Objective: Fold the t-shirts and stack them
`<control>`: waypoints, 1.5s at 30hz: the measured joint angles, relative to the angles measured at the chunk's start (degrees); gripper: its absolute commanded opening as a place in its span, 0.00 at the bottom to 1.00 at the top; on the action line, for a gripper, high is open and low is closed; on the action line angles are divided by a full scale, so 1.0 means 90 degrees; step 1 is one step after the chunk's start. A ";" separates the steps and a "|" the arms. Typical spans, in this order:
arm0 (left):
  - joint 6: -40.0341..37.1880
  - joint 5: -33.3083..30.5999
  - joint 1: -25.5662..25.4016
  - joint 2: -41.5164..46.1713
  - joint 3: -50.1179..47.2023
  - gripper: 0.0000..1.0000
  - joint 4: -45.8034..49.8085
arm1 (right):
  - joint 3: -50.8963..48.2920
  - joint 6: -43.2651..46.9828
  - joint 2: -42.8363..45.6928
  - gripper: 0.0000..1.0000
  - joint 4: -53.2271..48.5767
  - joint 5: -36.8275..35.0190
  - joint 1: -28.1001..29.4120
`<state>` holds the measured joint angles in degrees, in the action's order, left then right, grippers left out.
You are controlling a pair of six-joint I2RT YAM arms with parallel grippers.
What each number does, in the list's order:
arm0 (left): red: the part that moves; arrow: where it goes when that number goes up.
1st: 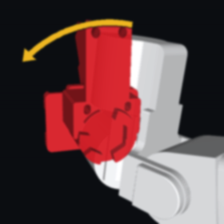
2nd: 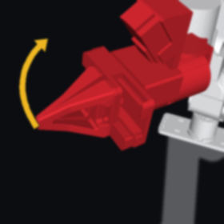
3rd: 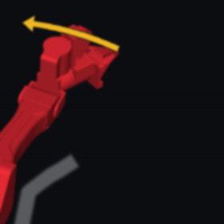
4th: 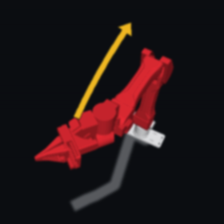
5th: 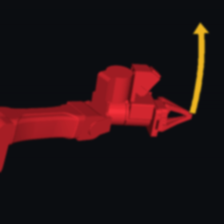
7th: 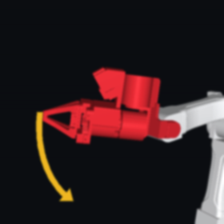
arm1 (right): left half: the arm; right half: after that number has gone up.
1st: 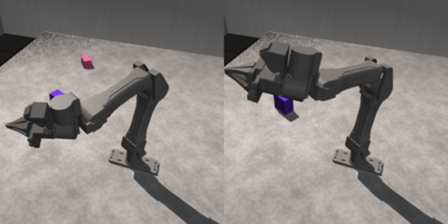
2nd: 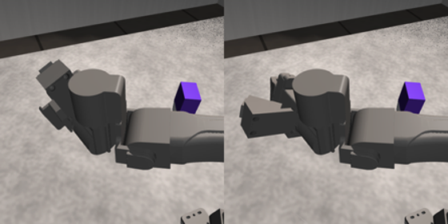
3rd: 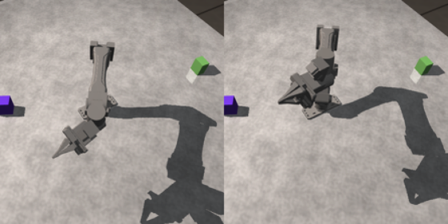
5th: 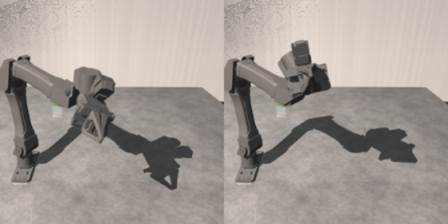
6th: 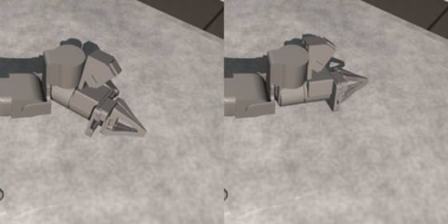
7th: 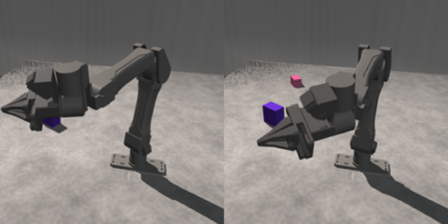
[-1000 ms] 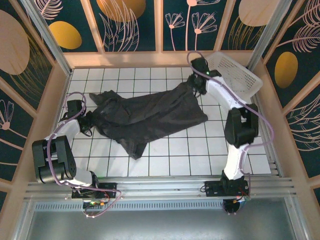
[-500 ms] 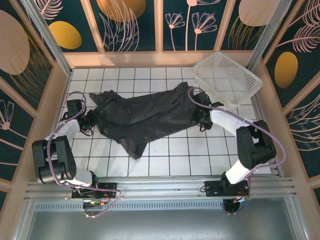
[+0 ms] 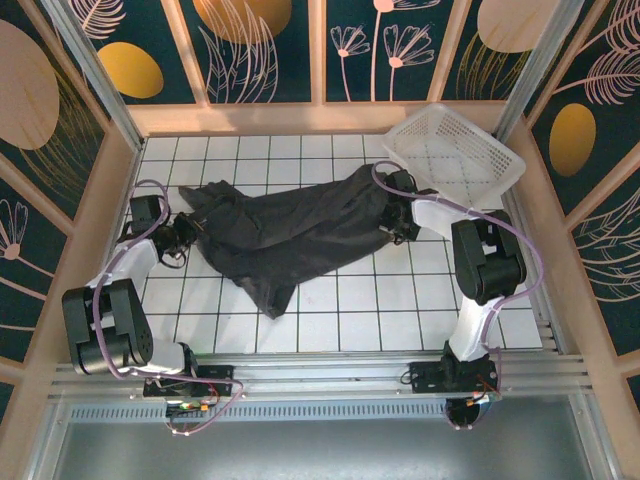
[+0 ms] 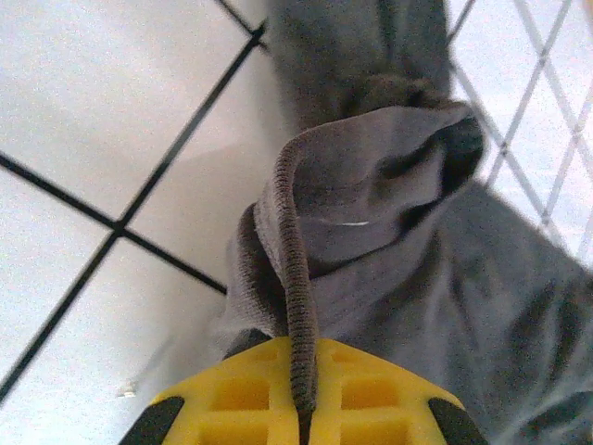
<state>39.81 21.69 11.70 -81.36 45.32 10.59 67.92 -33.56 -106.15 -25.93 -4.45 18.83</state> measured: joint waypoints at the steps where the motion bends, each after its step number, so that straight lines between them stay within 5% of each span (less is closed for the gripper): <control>1: 0.0168 0.0095 0.0000 0.0000 0.0090 0.00 -0.0063 | 0.0066 0.0002 0.0070 0.00 -0.0012 -0.0002 0.0000; 7: 0.1486 0.0398 -0.0002 0.0002 0.0481 0.00 -0.0908 | 0.1107 0.0027 0.0838 0.00 -0.0155 -0.0019 0.0000; 15: 0.3004 -0.0163 -0.0063 0.0750 0.0772 0.00 -0.1338 | 0.2174 0.0032 0.1770 0.00 -0.0136 -0.0024 0.0000; 33: 0.3461 -0.1605 -0.0066 0.3844 0.2684 0.00 -0.0850 | 0.1795 0.0692 0.5343 0.00 0.1093 -0.0818 0.0000; 39: 0.3512 -0.1928 -0.0075 0.3553 0.3480 0.00 -0.1001 | 0.2132 0.0862 0.5090 0.00 0.1523 -0.0874 -0.0236; 45: 0.3526 -0.2023 -0.0100 0.2268 0.3390 0.00 -0.1047 | 0.3004 0.0809 0.3038 0.00 0.2059 -0.0129 -0.0758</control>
<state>71.55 3.49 10.81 -60.95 75.83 1.17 94.96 -26.28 -78.81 -7.40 -5.61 12.01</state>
